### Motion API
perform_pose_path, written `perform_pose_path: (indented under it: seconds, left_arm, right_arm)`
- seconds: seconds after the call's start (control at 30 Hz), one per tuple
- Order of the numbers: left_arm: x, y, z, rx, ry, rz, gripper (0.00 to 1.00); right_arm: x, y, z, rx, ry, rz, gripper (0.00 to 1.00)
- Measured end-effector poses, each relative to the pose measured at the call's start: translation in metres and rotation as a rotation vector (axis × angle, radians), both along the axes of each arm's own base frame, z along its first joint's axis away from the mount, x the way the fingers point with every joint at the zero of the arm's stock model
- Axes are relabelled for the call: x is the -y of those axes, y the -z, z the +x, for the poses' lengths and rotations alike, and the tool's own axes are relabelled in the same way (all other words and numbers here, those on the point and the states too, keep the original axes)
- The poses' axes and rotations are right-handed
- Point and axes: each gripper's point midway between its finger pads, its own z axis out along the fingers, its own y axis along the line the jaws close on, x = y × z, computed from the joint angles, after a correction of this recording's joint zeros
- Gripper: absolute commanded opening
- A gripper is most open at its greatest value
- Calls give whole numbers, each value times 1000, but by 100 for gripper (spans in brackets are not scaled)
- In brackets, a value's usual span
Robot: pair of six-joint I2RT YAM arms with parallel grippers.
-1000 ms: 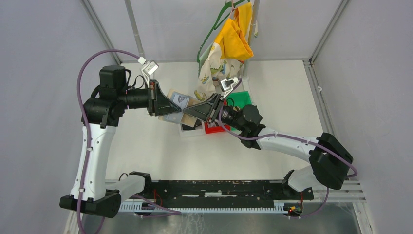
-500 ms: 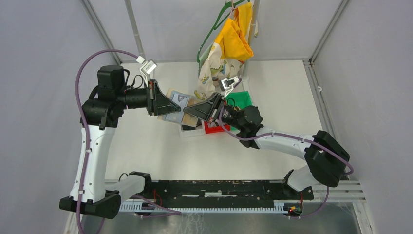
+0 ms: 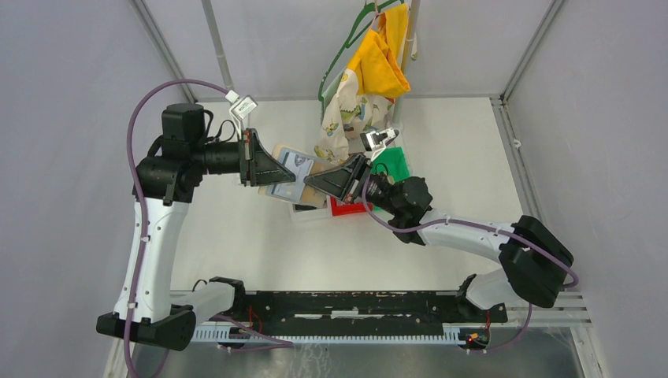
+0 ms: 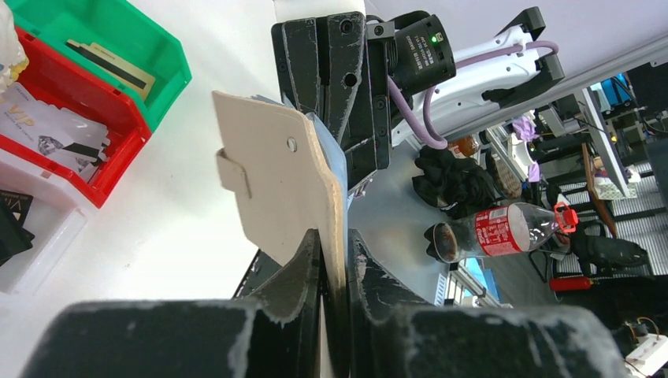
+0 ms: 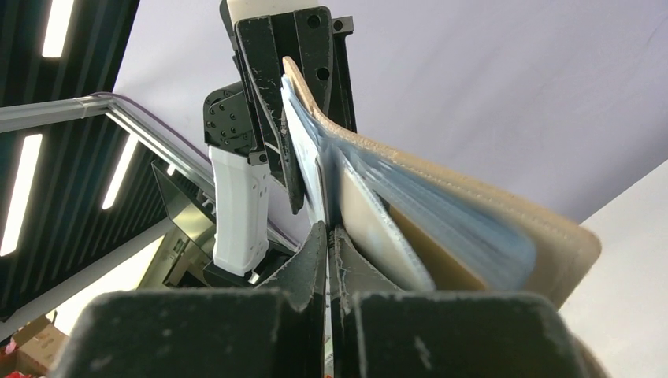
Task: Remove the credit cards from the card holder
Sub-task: Remove the credit card from the card holder.
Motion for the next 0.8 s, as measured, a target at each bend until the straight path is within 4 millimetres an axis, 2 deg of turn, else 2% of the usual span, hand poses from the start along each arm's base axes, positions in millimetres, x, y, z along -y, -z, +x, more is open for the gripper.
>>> perform_pose_path:
  seconds: [0.3, 0.37, 0.43, 0.5, 0.8]
  left_arm:
    - [3, -3, -3, -34, 3, -16, 18]
    - [3, -4, -3, -36, 4, -20, 15]
    - [4, -6, -3, -37, 4, -24, 8]
    - [4, -8, -3, -40, 9, -33, 2]
    - [6, -20, -6, -1, 17, -74, 8]
  right_arm:
    - [5, -2, -3, 6, 11, -7, 1]
    - [6, -3, -4, 9, 13, -8, 10]
    - [6, -3, -4, 11, 16, -7, 28]
    - [6, -4, -3, 13, 19, -9, 35]
    - [5, -17, -4, 15, -8, 45, 34]
